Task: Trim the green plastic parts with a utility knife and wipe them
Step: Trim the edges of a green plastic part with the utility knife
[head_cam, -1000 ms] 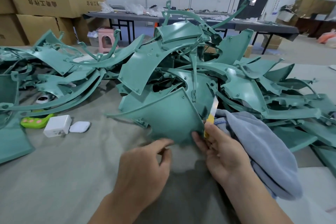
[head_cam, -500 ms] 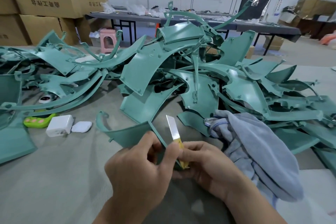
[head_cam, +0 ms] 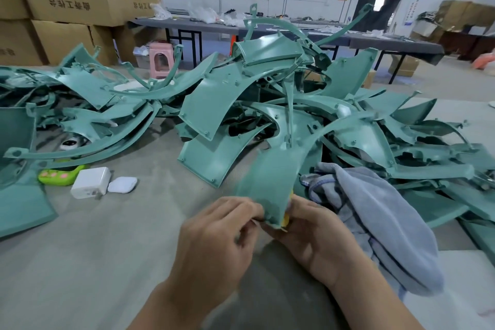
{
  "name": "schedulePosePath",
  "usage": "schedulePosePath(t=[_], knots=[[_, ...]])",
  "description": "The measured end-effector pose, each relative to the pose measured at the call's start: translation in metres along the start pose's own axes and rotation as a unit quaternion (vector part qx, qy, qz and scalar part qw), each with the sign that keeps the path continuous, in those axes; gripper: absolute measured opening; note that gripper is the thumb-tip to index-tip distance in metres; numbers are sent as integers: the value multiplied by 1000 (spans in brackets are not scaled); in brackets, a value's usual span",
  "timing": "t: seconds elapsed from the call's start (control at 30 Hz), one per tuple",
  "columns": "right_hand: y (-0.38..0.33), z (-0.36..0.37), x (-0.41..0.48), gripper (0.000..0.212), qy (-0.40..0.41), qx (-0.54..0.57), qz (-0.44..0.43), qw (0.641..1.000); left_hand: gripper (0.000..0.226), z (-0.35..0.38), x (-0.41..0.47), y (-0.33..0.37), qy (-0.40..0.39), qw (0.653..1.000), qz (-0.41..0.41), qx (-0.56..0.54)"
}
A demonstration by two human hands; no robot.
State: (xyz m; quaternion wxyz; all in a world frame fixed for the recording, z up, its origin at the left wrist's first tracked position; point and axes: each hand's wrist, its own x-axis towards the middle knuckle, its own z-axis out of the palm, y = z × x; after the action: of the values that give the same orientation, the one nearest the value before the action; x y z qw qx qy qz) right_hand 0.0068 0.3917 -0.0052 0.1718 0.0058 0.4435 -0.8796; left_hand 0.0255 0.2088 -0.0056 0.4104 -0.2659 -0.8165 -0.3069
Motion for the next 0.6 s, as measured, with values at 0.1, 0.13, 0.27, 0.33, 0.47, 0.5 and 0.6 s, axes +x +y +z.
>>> schedulePosePath(t=[0.1,0.13,0.27,0.33,0.47,0.5,0.6], knots=[[1,4,-1,20,-4,-10,-12,1000,38,0,0,-6,-35,992,-107,-48],[2,4,-2,19,1,-29,-20,999,49,-1,-1,-7,-61,985,-143,-72],[8,9,-3,18,47,-79,-37,995,79,5,-2,-9,-135,966,-203,-83],[9,12,-3,16,46,-100,-35,993,71,9,-3,-10,-140,972,-182,-46],[4,11,-5,17,52,-113,-57,991,59,13,-2,-13,-141,970,-194,-42],[3,10,-5,16,53,-118,-69,989,55,13,-2,-12,-139,969,-197,-47],[0,8,-5,17,62,-153,-115,980,37,15,-2,-12,-138,966,-212,-47]])
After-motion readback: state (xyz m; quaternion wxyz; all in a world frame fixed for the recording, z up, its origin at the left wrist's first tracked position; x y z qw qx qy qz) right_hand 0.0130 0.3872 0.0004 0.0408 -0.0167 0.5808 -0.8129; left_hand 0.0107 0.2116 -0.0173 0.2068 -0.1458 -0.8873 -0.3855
